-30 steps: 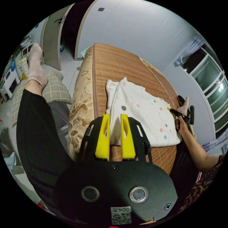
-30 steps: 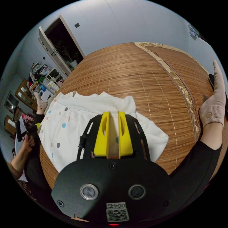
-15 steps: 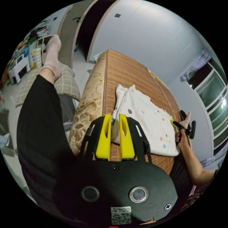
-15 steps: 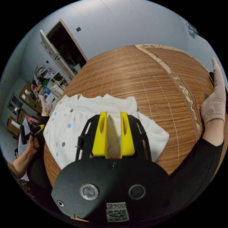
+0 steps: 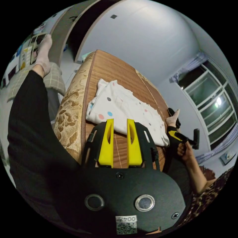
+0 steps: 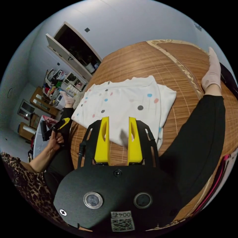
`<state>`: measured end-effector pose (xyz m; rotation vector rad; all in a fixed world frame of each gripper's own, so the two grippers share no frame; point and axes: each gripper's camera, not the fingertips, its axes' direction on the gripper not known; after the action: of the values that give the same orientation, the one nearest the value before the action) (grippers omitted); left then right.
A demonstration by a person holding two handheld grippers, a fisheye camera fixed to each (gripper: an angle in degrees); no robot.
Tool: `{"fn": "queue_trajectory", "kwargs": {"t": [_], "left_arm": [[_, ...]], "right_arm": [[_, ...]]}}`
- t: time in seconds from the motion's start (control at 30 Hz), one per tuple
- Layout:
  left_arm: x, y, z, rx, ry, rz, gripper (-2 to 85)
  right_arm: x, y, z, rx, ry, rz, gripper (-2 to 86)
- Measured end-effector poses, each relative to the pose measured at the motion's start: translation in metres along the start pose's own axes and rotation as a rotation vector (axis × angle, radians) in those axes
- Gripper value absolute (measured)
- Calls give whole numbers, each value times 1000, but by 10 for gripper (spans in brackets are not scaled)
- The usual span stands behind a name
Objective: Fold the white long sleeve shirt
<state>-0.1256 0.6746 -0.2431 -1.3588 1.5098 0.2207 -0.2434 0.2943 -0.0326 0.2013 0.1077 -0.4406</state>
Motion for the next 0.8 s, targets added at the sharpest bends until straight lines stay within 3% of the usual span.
{"fn": "queue_trajectory", "kwargs": {"t": [0.23,0.43,0.6,0.8], "left_arm": [[49,23,14,-37,-41,162,73],[89,44,22,-62,-48,266,72],[110,59,24,-56,-24,274,71],[141,78,30,-61,-11,291,72]], "right_arm": [[8,14,-24,-24,135,191,138],[72,-5,-22,-183,45,467,178],[80,-11,-19,-223,112,487,164],[81,-24,5,-400,221,447,158]]}}
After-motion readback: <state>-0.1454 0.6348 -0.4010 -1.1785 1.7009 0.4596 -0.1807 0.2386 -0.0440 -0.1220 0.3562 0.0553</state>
